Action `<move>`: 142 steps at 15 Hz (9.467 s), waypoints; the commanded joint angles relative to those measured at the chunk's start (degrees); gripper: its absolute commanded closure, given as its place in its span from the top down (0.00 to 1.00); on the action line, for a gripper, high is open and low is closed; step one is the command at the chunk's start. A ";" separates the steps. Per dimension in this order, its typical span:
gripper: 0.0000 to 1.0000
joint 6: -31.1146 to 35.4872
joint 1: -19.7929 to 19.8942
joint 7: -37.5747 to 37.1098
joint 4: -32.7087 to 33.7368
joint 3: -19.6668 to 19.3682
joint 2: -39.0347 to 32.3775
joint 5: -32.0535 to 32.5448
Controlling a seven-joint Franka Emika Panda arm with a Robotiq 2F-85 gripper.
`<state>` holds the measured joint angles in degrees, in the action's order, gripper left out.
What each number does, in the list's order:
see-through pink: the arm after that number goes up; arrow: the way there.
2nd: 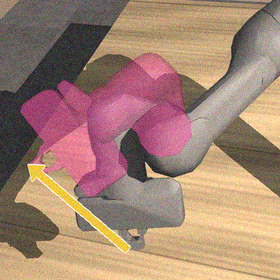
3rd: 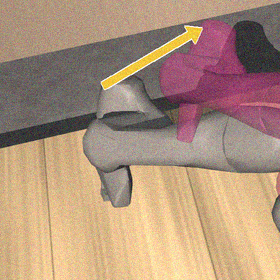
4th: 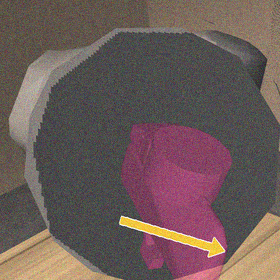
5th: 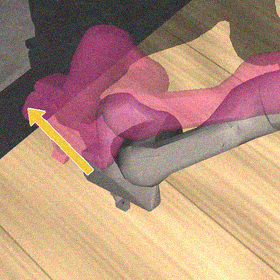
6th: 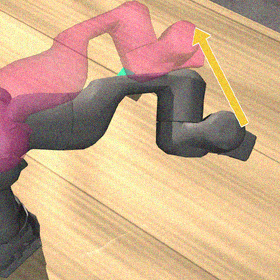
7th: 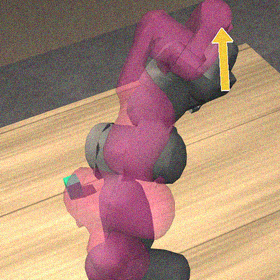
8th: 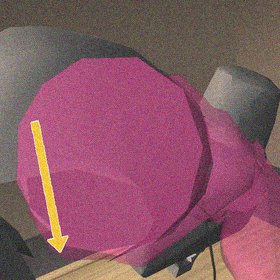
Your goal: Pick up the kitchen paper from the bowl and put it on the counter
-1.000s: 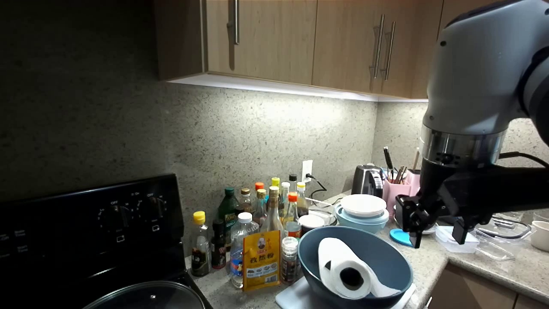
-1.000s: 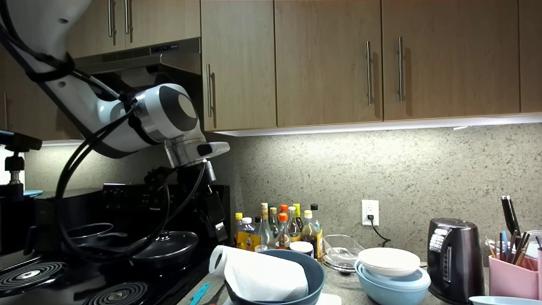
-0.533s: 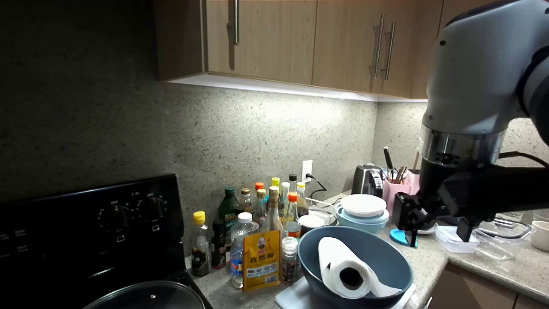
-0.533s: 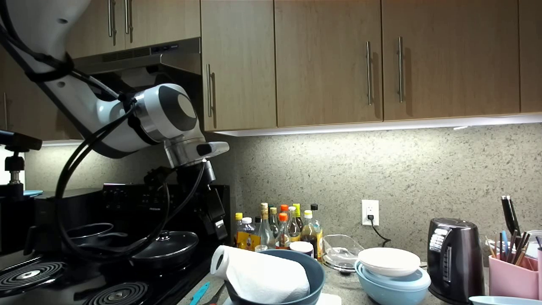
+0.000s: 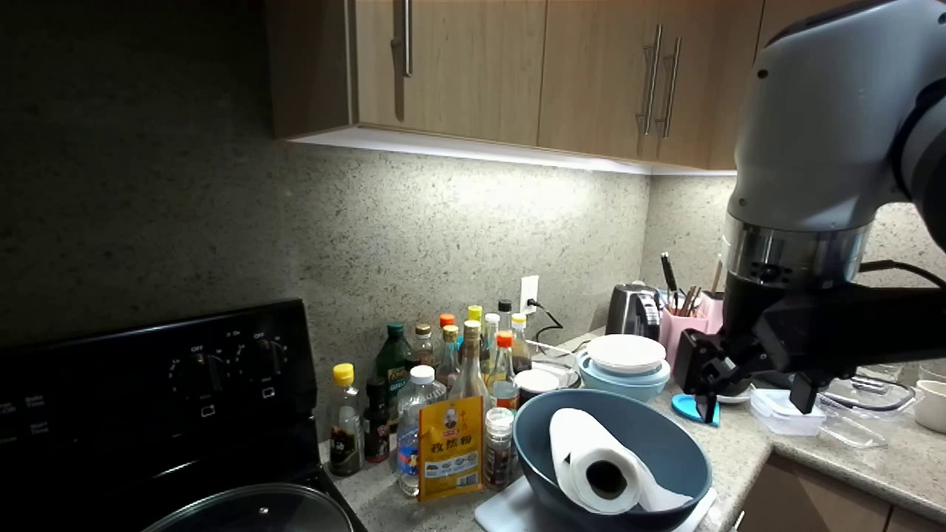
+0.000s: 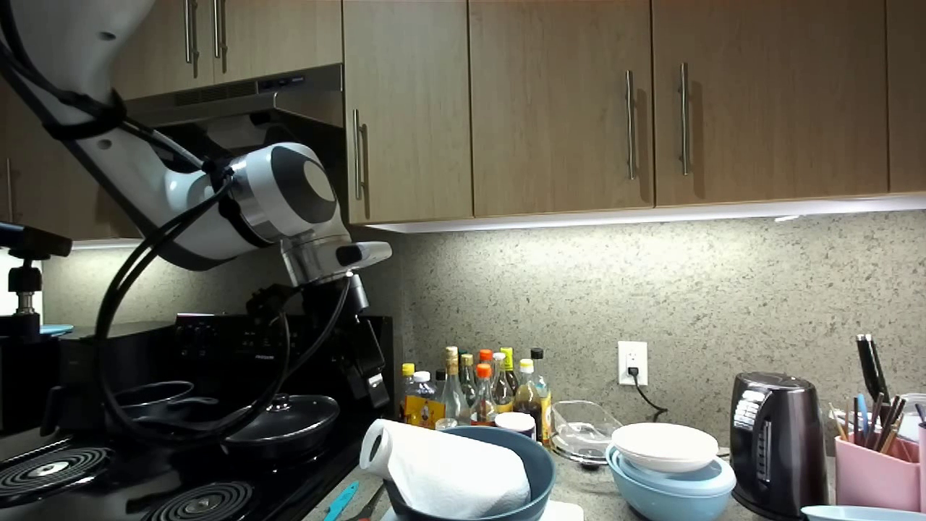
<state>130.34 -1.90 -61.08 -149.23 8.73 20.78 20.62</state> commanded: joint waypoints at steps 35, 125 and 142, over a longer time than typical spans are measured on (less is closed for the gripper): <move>1.00 4.93 1.40 4.08 -0.83 1.20 -10.99 22.75; 1.00 -2.71 -10.07 5.59 20.08 -3.94 -32.90 26.20; 1.00 -8.33 -11.22 7.86 25.03 -1.68 -35.15 22.82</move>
<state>122.80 -13.14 -55.48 -125.42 6.65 -13.88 45.24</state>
